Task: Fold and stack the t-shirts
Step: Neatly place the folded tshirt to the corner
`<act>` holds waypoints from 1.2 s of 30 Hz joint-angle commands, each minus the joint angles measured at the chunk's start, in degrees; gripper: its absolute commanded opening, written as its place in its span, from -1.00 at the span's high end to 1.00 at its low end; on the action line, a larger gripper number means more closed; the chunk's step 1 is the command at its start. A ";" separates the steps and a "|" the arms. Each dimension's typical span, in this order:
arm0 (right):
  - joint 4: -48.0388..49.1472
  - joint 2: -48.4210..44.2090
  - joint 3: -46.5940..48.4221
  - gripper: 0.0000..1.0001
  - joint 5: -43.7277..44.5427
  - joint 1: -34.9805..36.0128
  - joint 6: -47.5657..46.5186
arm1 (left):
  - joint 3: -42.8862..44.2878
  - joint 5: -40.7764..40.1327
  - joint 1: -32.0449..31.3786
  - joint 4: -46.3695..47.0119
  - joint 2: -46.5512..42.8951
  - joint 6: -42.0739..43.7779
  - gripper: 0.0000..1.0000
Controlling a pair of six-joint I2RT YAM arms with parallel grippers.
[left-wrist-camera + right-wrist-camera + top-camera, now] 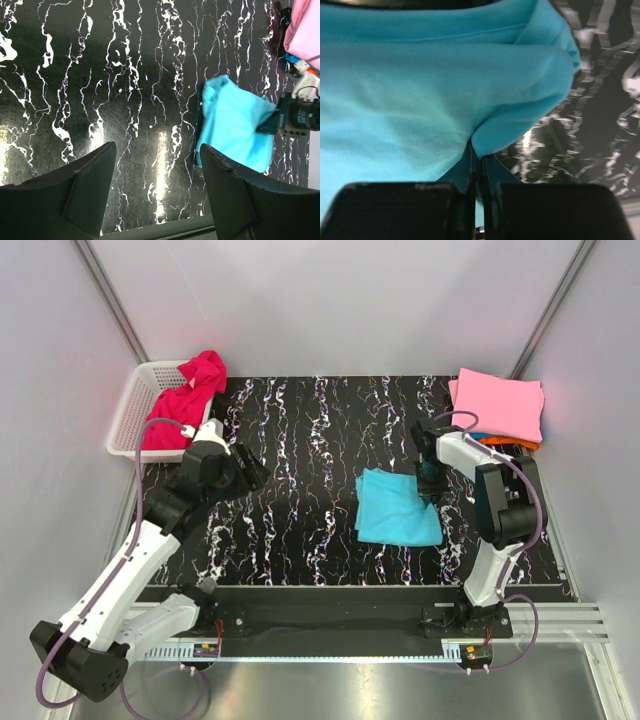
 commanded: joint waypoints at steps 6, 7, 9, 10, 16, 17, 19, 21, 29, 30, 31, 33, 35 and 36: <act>-1.02 1.78 2.69 1.00 11.74 -9.38 0.75 | 1.23 -1.84 -0.02 0.65 -1.22 2.32 -0.48; -1.02 2.65 3.31 1.00 12.44 -10.87 0.58 | 1.31 -1.93 0.07 0.65 -0.88 2.41 -0.48; -1.02 3.80 5.41 1.00 15.94 -12.02 0.49 | 1.40 -1.93 0.07 0.65 -0.35 2.58 -0.49; -1.11 5.02 6.12 1.00 16.40 -12.63 0.23 | 1.58 -1.93 -0.02 0.65 -0.17 2.67 -0.49; -0.15 8.28 10.69 1.00 22.46 -19.05 -0.39 | 1.67 -2.19 0.07 0.74 0.53 2.93 -0.51; 0.46 8.64 11.13 1.00 23.86 -19.84 -1.00 | 1.75 -2.20 -0.02 0.74 0.80 3.02 -0.51; 0.82 9.95 12.45 1.00 25.80 -21.95 -1.18 | 2.19 -2.11 0.07 0.74 1.50 3.37 -0.51; 1.43 10.48 12.89 1.00 28.61 -23.36 -1.01 | 2.63 -2.11 0.07 0.74 2.11 3.64 -0.52; 4.86 12.50 17.98 1.00 32.57 -28.37 -0.74 | 5.27 -0.88 0.07 0.57 5.72 5.13 -0.53; 4.86 13.46 20.08 1.00 32.58 -28.55 -1.09 | 5.27 -0.96 0.07 0.57 5.81 4.96 -0.53; 4.86 14.00 20.97 1.00 32.92 -28.63 -1.27 | 5.36 -0.97 0.07 0.57 6.16 4.87 -0.53; 4.86 15.48 23.61 1.00 34.24 -29.07 -1.79 | 5.88 -1.05 0.07 0.57 6.25 4.78 -0.53; 4.86 16.28 25.71 1.00 35.12 -29.77 -2.06 | 6.32 -1.23 0.07 0.57 6.51 5.04 -0.53; 4.86 17.24 26.16 1.00 35.82 -29.95 -1.97 | 6.50 -1.32 0.07 0.57 6.51 5.22 -0.53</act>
